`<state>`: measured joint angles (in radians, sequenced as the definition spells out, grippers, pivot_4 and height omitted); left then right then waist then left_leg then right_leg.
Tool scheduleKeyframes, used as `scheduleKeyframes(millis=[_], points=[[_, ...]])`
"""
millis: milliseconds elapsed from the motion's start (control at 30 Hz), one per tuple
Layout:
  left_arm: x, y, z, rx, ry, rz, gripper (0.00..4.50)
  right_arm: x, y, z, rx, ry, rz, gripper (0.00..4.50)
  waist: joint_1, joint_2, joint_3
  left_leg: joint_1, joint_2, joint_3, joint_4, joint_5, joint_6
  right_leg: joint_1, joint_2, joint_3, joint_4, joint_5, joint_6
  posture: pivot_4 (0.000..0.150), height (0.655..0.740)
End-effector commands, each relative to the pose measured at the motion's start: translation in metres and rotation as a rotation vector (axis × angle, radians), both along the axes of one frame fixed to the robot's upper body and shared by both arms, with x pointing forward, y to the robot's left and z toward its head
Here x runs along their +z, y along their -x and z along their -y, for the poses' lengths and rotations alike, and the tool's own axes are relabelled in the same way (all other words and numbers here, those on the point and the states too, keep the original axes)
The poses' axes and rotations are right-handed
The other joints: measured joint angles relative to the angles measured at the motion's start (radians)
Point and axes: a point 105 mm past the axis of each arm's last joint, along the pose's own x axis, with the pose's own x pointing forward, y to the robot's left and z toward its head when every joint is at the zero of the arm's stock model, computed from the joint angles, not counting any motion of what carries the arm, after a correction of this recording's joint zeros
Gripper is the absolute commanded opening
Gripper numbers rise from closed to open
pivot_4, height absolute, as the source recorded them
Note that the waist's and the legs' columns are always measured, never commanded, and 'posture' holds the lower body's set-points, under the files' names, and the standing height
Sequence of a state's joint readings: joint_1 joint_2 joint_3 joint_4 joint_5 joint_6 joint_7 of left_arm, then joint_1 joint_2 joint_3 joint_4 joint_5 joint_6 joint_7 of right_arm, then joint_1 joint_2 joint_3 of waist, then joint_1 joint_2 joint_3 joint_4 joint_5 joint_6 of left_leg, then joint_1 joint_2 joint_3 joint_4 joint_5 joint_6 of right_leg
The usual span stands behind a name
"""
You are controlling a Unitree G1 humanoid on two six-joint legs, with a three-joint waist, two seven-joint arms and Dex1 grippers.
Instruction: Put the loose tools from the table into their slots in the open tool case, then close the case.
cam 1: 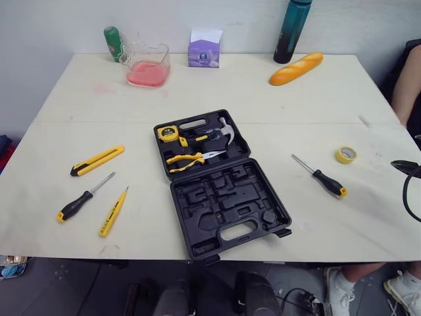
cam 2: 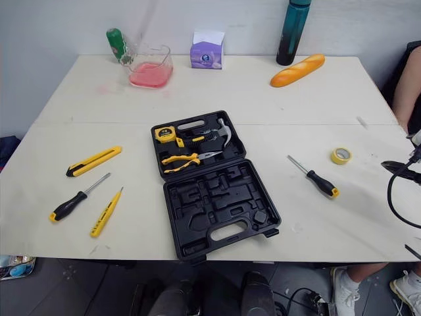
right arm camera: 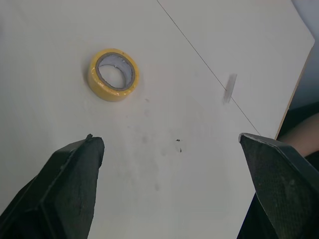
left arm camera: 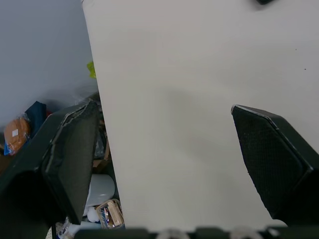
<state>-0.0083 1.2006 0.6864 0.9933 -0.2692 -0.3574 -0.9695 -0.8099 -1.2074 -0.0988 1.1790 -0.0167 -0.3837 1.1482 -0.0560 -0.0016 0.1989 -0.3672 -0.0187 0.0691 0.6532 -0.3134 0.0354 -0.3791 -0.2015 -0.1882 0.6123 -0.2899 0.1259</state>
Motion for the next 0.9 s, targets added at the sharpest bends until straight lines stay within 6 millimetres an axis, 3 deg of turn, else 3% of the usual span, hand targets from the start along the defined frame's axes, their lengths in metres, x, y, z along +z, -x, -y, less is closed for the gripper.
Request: scheduleKeyframes(millis=[33,167,533,900], points=[[0.016,0.001,0.001,-0.021,0.016,0.028,4.46,0.012,0.001,0.004,-0.018,-0.024,0.065,4.5,0.0,0.0,0.0,0.0,0.0,0.0,0.0,0.0,0.0,0.0,0.0,0.0,0.0,0.0,0.0,0.15,0.74],[0.012,0.001,0.01,-0.091,0.067,-0.003,4.46,0.006,0.001,0.005,-0.032,-0.041,0.06,4.5,0.0,0.0,0.0,0.0,0.0,0.0,0.0,0.0,0.0,0.0,0.0,0.0,0.0,0.0,0.0,0.15,0.74],[0.015,-0.001,0.014,-0.106,0.083,0.008,4.46,-0.002,0.003,0.006,-0.031,-0.047,0.046,4.5,0.0,0.0,0.0,0.0,0.0,0.0,0.0,0.0,0.0,0.0,0.0,0.0,0.0,0.0,0.0,0.15,0.74],[0.014,-0.004,0.018,-0.114,0.056,0.016,4.46,-0.001,-0.003,-0.009,0.05,-0.051,0.039,4.5,0.0,0.0,0.0,0.0,0.0,0.0,0.0,0.0,0.0,0.0,0.0,0.0,0.0,0.0,0.0,0.15,0.74]])
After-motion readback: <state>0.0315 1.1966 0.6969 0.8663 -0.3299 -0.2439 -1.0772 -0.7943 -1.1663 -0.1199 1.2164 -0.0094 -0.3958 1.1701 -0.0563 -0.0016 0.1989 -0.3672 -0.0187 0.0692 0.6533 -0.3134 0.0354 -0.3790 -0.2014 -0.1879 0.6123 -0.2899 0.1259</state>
